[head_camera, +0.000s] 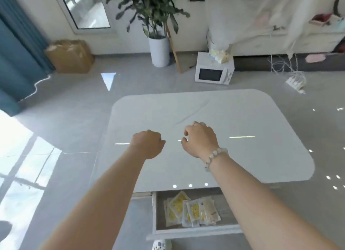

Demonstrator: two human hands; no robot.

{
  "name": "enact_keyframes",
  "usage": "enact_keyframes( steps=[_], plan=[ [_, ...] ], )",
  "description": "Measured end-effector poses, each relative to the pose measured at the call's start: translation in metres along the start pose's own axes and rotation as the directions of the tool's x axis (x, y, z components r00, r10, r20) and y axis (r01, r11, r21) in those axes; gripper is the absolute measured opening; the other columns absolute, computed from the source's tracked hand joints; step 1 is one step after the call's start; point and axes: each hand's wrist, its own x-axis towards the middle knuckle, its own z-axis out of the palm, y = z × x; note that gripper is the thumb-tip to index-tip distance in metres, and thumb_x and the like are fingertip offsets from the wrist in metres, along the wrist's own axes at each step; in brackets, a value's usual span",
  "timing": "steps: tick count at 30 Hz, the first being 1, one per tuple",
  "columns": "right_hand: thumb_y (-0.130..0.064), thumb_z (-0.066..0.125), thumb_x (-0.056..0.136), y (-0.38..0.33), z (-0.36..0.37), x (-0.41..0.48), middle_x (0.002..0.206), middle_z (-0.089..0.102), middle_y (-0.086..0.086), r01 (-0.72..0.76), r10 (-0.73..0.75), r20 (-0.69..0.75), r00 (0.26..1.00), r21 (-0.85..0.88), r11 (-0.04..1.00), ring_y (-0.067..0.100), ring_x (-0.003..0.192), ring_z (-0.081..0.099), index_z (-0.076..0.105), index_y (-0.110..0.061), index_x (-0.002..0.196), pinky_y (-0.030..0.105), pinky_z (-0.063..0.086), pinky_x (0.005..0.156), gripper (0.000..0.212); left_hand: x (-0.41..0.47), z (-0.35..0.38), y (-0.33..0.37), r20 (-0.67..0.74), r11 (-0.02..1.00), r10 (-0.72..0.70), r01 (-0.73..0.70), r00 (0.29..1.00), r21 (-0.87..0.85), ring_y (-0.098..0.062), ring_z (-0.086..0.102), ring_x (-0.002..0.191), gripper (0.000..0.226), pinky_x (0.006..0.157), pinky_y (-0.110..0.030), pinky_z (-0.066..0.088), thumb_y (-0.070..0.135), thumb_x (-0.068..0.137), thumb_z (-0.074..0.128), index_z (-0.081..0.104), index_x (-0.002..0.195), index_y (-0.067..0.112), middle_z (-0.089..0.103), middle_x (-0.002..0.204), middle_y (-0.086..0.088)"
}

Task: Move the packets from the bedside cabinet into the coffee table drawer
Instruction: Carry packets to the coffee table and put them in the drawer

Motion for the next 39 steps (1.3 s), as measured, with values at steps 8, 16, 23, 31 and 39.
enact_keyframes(
  steps=[8, 16, 23, 31, 39],
  plan=[
    [-0.021, 0.036, 0.093, -0.115, -0.052, -0.011, 0.114, 0.057, 0.006, 0.365, -0.367, -0.012, 0.93, -0.084, 0.927, 0.024, 0.108, 0.049, 0.06, -0.011, 0.108, 0.033, 0.037, 0.088, 0.031, -0.103, -0.039, -0.072, -0.237, 0.929, -0.368, 0.369, 0.899, -0.043, -0.025, 0.058, 0.103, 0.039, 0.075, -0.028, 0.035, 0.038, 0.099, 0.031, 0.063, 0.107, 0.016, 0.064, 0.108, -0.004],
    [-0.022, 0.035, 0.092, -0.248, -0.034, -0.072, 0.116, 0.057, 0.008, 0.694, -0.693, 0.023, 0.72, -0.042, 0.719, 0.025, 0.114, 0.047, 0.061, -0.011, 0.11, 0.035, 0.034, 0.093, 0.033, -0.244, -0.015, -0.132, -0.245, 0.708, -0.704, 0.686, 0.667, -0.166, -0.028, 0.058, 0.104, 0.039, 0.077, -0.031, 0.037, 0.038, 0.1, 0.028, 0.057, 0.116, 0.016, 0.064, 0.109, -0.007],
    [-0.025, 0.034, 0.095, -0.366, -0.012, -0.181, 0.119, 0.058, 0.008, 0.926, -0.924, 0.074, 0.376, -0.049, 0.373, 0.025, 0.112, 0.049, 0.06, -0.013, 0.115, 0.035, 0.033, 0.095, 0.035, -0.402, 0.03, -0.172, -0.122, 0.396, -0.918, 0.885, 0.377, -0.246, -0.028, 0.057, 0.107, 0.038, 0.08, -0.032, 0.042, 0.037, 0.1, 0.027, 0.056, 0.118, 0.018, 0.061, 0.117, -0.006],
    [-0.026, 0.037, 0.094, -0.456, 0.021, -0.314, 0.113, 0.061, 0.008, 0.997, -0.996, 0.054, 0.071, -0.03, 0.069, 0.025, 0.111, 0.051, 0.063, -0.011, 0.107, 0.035, 0.035, 0.092, 0.032, -0.554, 0.082, -0.18, -0.128, 0.114, -0.989, 0.944, 0.078, -0.311, -0.024, 0.049, 0.115, 0.038, 0.087, -0.033, 0.041, 0.035, 0.1, 0.03, 0.057, 0.118, 0.014, 0.055, 0.121, -0.005],
    [-0.026, 0.037, 0.094, -0.523, 0.066, -0.451, 0.114, 0.06, 0.006, 0.978, -0.978, 0.026, -0.208, 0.021, -0.208, 0.024, 0.109, 0.051, 0.063, -0.011, 0.107, 0.034, 0.034, 0.092, 0.032, -0.692, 0.148, -0.175, -0.097, -0.171, -0.971, 0.92, -0.217, -0.352, -0.026, 0.05, 0.11, 0.036, 0.082, -0.034, 0.04, 0.033, 0.1, 0.03, 0.057, 0.11, 0.01, 0.057, 0.114, -0.007]
  ],
)
